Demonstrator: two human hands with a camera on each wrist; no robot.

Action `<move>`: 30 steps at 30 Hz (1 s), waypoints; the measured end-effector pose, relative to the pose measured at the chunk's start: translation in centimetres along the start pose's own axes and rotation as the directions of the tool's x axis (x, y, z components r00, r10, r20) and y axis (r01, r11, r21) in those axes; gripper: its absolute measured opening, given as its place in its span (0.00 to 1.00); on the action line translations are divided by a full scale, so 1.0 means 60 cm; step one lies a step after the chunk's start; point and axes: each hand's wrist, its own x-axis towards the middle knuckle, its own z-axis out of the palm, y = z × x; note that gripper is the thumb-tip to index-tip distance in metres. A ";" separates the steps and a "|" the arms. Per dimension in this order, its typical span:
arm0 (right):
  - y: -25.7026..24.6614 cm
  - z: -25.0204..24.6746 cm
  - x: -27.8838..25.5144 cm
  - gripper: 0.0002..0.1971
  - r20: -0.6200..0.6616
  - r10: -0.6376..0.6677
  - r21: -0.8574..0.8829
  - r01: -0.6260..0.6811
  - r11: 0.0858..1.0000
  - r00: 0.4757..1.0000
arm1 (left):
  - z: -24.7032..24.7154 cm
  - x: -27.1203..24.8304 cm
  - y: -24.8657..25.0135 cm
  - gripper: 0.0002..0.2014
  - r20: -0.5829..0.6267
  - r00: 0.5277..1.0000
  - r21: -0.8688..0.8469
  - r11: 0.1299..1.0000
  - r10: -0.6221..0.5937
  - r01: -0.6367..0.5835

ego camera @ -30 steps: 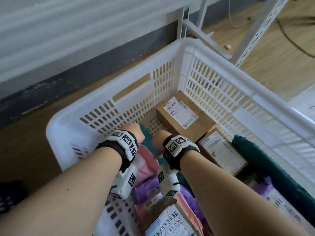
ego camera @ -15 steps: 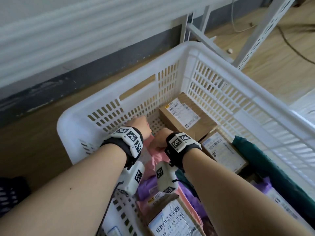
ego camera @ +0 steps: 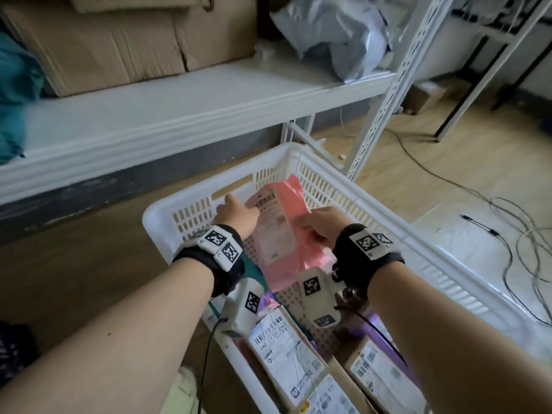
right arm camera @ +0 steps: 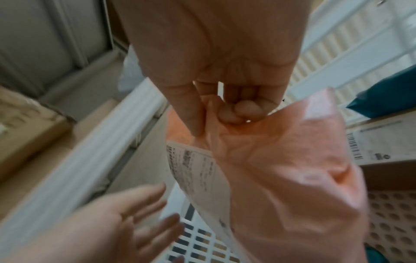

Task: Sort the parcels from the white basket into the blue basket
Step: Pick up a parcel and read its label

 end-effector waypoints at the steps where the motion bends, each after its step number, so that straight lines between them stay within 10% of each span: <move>1: 0.003 -0.008 -0.015 0.09 -0.044 -0.022 0.016 0.022 1.000 0.999 | -0.001 -0.018 0.003 0.31 0.011 1.000 -0.073 0.997 -0.017 0.017; 9: 0.053 -0.078 -0.117 0.08 -0.130 -0.023 0.302 0.062 0.951 0.991 | 0.016 -0.117 0.036 0.10 0.398 0.917 -0.491 0.849 0.019 0.196; 30: 0.106 -0.130 -0.180 0.08 -0.216 -0.092 0.258 0.148 0.955 0.972 | 0.041 -0.176 0.076 0.04 0.305 0.927 -0.437 0.897 0.221 -0.070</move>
